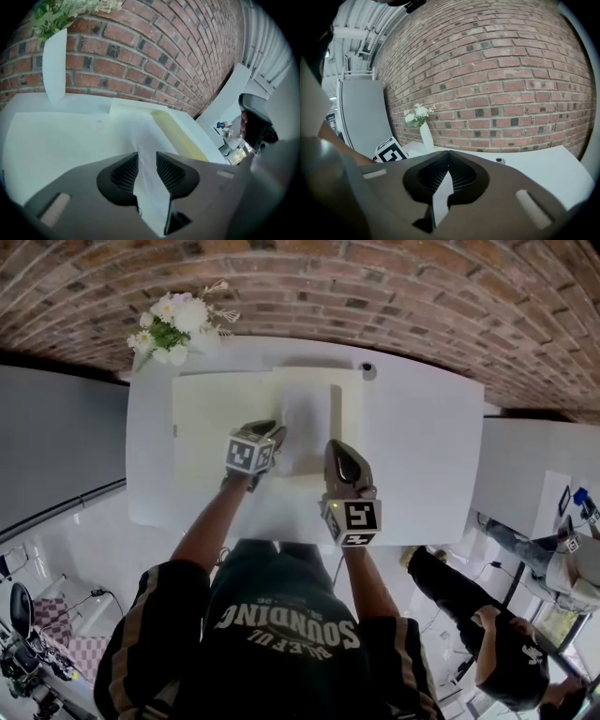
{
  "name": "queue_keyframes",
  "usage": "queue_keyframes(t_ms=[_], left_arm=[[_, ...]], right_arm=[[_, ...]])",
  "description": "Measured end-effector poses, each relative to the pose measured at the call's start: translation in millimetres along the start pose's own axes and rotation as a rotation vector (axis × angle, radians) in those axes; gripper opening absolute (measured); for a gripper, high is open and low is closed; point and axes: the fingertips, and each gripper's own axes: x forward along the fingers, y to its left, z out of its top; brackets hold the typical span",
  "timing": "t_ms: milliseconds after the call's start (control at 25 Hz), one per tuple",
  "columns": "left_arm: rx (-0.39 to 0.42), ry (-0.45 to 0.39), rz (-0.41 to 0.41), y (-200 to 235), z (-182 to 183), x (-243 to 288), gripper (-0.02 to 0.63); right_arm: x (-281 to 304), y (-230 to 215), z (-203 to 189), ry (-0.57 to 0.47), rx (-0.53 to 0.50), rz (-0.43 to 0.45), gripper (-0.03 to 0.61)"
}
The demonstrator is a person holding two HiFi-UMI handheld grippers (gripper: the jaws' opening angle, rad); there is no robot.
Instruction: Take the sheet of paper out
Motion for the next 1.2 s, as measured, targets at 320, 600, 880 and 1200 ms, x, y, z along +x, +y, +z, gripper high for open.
queue_keyframes(t_ms=[320,600,880,1200], left_arm=[[-0.086,0.031,-0.020,7.3,-11.0,25.7,0.129],[-0.135,0.048,-0.027,7.8,-15.0,41.3,0.119],[-0.081,0.048,0.019,13.2,-18.4,41.5,0.036],[0.034,0.053,0.076,17.8,-15.9,32.9,0.012]], right_arm=[[-2.5,-9.6,-8.2,0.020,0.014,-0.019,-0.003],[-6.5,-19.3,-12.8,0.031,0.027,-0.043,-0.003],[-9.8,-22.6,-15.7,0.038,0.031,-0.054,-0.003],[-13.1,-21.0,-11.0,0.026,0.027,-0.057,-0.003]])
